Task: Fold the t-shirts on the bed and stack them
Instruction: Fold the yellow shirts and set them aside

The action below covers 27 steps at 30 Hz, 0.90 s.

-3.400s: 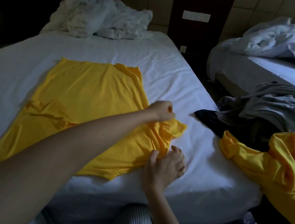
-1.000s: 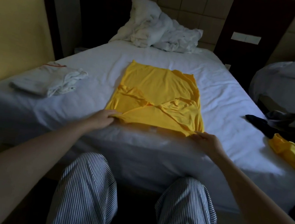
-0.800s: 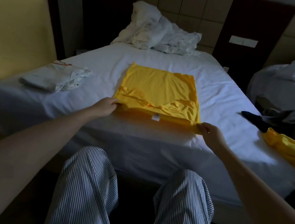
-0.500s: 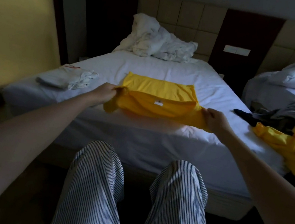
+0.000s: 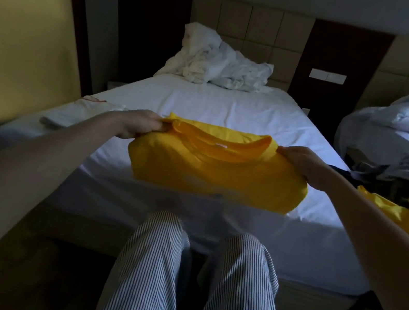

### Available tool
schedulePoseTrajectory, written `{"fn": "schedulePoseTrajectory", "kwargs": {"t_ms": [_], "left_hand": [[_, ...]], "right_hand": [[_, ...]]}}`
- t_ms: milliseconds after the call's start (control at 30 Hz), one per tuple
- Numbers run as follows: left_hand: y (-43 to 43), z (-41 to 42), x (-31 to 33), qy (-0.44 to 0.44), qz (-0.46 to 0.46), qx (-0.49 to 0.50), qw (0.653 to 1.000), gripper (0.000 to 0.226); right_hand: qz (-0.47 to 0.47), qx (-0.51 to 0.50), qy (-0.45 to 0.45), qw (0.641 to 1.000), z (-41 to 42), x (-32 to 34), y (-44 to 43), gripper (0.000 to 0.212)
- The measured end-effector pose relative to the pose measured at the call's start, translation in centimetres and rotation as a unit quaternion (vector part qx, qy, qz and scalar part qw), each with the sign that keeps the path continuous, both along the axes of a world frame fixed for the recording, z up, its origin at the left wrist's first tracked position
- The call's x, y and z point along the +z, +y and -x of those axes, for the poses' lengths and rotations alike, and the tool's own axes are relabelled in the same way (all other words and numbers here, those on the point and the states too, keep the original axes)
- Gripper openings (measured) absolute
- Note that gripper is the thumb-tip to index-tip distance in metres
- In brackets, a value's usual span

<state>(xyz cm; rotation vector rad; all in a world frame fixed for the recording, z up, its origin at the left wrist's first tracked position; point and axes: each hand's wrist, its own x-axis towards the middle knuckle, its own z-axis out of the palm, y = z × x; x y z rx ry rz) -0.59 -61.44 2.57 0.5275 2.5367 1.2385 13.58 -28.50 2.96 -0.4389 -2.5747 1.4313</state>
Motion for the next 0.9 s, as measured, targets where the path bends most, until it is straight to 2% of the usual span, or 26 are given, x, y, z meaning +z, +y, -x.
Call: {"fn": "schedulePoseTrajectory", "kwargs": {"t_ms": [133,233,467,700,800,900], "left_hand": [[2.7,5.8,0.1,0.004,-0.009,0.037,0.999,0.02],[4.9,11.0,-0.2,0.022,-0.013,0.088,0.996,0.026],[10.5,23.4,-2.5,0.058,0.017,0.114,0.992,0.04],[13.7,32.1,-8.3,0.118,0.144,0.094,0.978,0.036],[14.7,33.5,-11.6,0.194,0.211,0.134,0.949,0.031],[15.3,34.0,-13.4,0.278,0.246,0.157,0.915,0.031]], "right_hand": [[0.017,-0.015,0.019,1.0,6.6,0.4,1.8,0.04],[0.013,-0.039,0.023,0.999,12.4,0.6,3.3,0.039],[-0.04,-0.1,0.01,0.994,25.9,-2.0,7.9,0.039],[-0.172,-0.094,-0.052,0.979,35.5,-7.8,11.4,0.041],[-0.285,-0.095,-0.067,0.952,36.9,-11.5,11.9,0.034],[-0.36,-0.128,-0.016,0.924,37.4,-13.9,12.0,0.029]]}}
